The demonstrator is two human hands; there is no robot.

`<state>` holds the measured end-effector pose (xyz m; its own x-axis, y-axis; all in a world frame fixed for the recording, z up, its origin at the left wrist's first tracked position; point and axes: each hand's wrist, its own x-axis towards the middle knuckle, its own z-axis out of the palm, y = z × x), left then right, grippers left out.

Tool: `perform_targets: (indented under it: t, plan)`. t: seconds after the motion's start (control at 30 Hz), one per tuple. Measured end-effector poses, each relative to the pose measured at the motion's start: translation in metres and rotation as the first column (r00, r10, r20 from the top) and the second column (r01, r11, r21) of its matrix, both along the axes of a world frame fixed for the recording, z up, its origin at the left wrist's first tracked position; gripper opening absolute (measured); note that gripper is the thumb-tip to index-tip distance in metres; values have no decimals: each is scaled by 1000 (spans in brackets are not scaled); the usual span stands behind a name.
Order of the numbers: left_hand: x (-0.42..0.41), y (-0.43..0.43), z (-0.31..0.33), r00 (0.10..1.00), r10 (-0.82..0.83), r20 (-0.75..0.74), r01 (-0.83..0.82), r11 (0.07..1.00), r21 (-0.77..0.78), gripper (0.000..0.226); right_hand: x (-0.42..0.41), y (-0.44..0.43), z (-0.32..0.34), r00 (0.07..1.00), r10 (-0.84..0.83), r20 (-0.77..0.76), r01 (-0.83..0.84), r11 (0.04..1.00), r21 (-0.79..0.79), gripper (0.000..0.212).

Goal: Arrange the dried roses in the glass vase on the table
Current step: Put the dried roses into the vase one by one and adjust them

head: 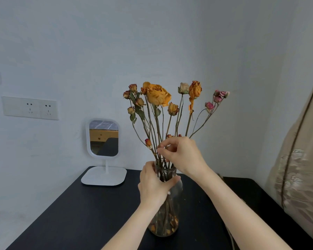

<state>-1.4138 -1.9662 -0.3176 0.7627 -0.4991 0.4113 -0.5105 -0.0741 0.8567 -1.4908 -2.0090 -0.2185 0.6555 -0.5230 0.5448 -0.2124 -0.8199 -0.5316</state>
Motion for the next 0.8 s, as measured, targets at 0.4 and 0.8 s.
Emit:
perform_targets:
  t: [0.4,0.8]
  plan:
    - [-9,5,-9,999,29,-19,-31,996,-83,71,-12,-1,-3,999,29,28,-31,997,67,21]
    - [-89,15,-72,856,-447,261,432,895,113,16,-115,-67,-60,991,-106,-76,126,934,334,12]
